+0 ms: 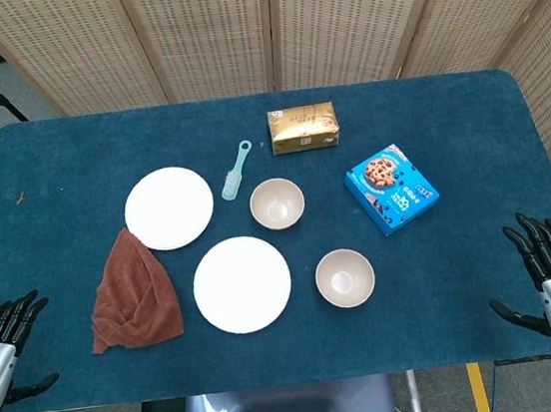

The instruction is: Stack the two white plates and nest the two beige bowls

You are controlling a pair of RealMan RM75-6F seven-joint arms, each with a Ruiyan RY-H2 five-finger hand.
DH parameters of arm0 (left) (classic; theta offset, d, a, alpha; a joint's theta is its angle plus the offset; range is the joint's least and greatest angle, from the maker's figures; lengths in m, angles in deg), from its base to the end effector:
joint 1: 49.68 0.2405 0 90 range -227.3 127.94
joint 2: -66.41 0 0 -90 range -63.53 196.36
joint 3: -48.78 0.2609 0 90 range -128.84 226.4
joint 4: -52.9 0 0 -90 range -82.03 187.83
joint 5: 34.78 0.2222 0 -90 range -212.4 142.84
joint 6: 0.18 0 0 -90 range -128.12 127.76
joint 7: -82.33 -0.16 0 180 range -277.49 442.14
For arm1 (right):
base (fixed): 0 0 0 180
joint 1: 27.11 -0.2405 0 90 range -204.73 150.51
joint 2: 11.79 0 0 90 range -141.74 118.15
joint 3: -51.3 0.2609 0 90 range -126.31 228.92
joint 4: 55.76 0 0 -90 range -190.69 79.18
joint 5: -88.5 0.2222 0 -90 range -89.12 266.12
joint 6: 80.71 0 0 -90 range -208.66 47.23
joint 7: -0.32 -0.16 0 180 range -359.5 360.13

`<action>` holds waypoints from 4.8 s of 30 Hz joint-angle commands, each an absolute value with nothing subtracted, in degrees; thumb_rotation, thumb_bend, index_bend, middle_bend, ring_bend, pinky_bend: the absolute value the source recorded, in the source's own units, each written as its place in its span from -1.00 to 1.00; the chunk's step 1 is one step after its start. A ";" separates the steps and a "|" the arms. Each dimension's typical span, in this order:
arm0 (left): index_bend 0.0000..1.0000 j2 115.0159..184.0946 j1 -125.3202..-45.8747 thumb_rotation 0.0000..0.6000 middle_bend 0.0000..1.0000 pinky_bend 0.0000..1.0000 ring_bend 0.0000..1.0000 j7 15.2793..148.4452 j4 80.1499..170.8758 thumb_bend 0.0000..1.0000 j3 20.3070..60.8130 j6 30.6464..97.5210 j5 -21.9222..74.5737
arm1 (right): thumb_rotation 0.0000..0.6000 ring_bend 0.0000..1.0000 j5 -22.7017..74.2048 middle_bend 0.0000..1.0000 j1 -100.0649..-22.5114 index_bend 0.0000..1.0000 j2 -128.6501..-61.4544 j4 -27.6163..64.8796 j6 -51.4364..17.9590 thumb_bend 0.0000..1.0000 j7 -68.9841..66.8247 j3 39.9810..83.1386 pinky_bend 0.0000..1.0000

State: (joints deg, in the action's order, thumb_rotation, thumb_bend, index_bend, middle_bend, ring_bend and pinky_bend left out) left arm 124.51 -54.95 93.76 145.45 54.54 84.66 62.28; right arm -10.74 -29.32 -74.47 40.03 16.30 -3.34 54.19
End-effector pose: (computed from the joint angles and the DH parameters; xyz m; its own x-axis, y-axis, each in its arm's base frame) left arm -0.3145 0.1633 0.1501 0.3258 0.1792 0.9283 0.9401 -0.1652 -0.2981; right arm -0.2721 -0.1772 0.1696 0.2772 0.1699 0.9457 -0.9269 -0.2118 0.3098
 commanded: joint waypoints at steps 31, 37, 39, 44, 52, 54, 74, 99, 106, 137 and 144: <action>-0.76 148.93 -67.09 1.00 -1.00 -1.00 -1.00 69.62 145.82 -0.82 48.61 68.15 61.76 | 1.00 -1.00 -7.22 -1.00 -29.84 -1.00 -71.14 43.61 11.55 -1.00 -2.67 53.63 -1.00; -0.73 153.39 -68.08 1.00 -1.00 -1.00 -1.00 66.69 143.61 -0.82 47.73 67.01 59.72 | 1.00 -1.00 -6.68 -1.00 -29.98 -1.00 -70.91 43.52 11.27 -1.00 -3.70 53.83 -1.00; -0.71 156.52 -68.93 1.00 -1.00 -1.00 -1.00 65.36 141.81 -0.82 46.95 65.57 57.79 | 1.00 -1.00 -6.45 -1.00 -30.13 -1.00 -70.88 43.36 10.85 -1.00 -3.96 53.83 -1.00; -0.67 159.39 -70.37 1.00 -1.00 -1.00 -1.00 63.18 140.13 -0.81 46.32 64.01 55.71 | 1.00 -1.00 -6.27 -1.00 -30.15 -1.00 -70.77 43.31 10.81 -1.00 -4.26 53.91 -1.00; -0.57 162.56 -72.16 1.00 -1.00 -1.00 -1.00 63.33 136.92 -0.78 45.80 63.99 54.94 | 1.00 -1.00 -6.02 -1.00 -30.10 -1.00 -70.62 43.19 10.96 -1.00 -5.00 54.06 -1.00; -0.54 163.15 -72.53 1.00 -1.00 -1.00 -1.00 63.34 136.15 -0.75 45.64 64.20 54.88 | 1.00 -1.00 -5.97 -1.00 -30.15 -1.00 -70.65 43.14 10.84 -1.00 -4.97 54.06 -1.00; -0.26 167.02 -74.97 1.00 -1.00 -1.00 -1.00 63.13 131.83 -0.22 46.52 64.95 54.60 | 1.00 -1.00 -5.61 -1.00 -30.32 -1.00 -70.63 43.13 10.38 -1.00 -5.10 54.12 -1.00; 0.78 170.12 -76.61 1.00 -1.00 -1.00 -1.00 74.09 125.99 0.00 43.85 74.81 58.35 | 1.00 -1.00 -6.03 -1.00 -30.37 -1.00 -70.39 43.02 10.47 -1.00 -6.39 53.97 -1.00; 0.80 165.89 -78.76 1.00 -1.00 -1.00 -1.00 73.64 129.85 -0.01 39.83 75.71 57.84 | 1.00 -1.00 -6.23 -1.00 -30.44 -1.00 -70.49 43.10 10.33 -1.00 -6.10 53.85 -1.00; 0.81 157.90 -86.17 1.00 -1.00 -1.00 -1.00 83.84 119.99 -0.02 28.14 74.65 47.93 | 1.00 -1.00 -3.52 -1.00 -32.15 -1.00 -72.00 42.91 5.88 -1.00 -4.00 53.99 -1.00; 0.81 163.04 -89.03 1.00 -1.00 -1.00 -1.00 89.99 107.52 -0.02 28.30 74.22 47.03 | 1.00 -1.00 -1.45 -1.00 -33.36 -1.00 -72.47 42.86 3.48 -1.00 -3.31 54.68 -1.00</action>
State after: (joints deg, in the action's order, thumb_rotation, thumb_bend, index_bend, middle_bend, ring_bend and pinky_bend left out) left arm 160.60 -87.46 87.14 111.55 28.48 74.73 47.87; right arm -1.60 -33.19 -72.35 42.88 3.67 -3.45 54.58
